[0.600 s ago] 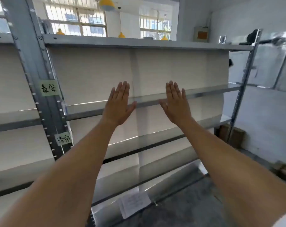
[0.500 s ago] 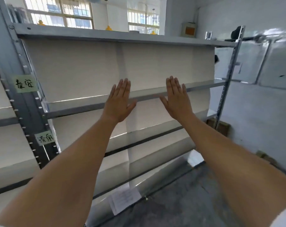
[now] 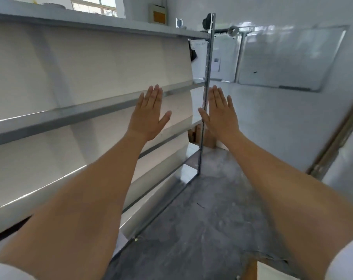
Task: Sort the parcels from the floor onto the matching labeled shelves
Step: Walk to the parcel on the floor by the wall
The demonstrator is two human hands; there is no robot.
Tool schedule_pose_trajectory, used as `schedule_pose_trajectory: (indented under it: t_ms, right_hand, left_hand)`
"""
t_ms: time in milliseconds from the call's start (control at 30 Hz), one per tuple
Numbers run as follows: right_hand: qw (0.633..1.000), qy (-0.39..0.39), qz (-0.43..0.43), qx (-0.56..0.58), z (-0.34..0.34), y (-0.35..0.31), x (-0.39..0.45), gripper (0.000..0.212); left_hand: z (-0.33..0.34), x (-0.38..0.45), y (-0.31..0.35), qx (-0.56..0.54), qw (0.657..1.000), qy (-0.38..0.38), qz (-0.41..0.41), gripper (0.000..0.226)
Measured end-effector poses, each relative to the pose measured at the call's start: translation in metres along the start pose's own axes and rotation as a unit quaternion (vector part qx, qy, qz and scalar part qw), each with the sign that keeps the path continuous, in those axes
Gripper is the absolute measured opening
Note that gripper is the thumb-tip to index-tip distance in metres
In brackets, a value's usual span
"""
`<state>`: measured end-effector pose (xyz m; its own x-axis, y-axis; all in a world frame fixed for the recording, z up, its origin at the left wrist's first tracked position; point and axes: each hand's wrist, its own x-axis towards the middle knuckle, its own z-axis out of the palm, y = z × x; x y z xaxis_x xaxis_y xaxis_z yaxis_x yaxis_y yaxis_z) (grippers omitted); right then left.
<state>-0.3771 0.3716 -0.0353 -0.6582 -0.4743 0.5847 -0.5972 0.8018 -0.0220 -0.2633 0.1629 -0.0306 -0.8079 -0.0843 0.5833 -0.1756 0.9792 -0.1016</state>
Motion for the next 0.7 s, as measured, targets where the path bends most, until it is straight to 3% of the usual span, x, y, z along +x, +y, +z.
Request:
schedule_pose_trajectory:
  t_ms: [367,700]
  right_hand:
    - [0.994,0.003,0.100,-0.049,0.002,0.109,-0.009,0.070]
    - [0.982,0.004,0.172,-0.072,0.033,0.164,0.016,0.072]
  left_hand:
    - [0.054,0.084,0.095,-0.083,0.993,0.004,0.085,0.072]
    - [0.103,0.160,0.119,-0.137,0.980,0.007,0.143,0.071]
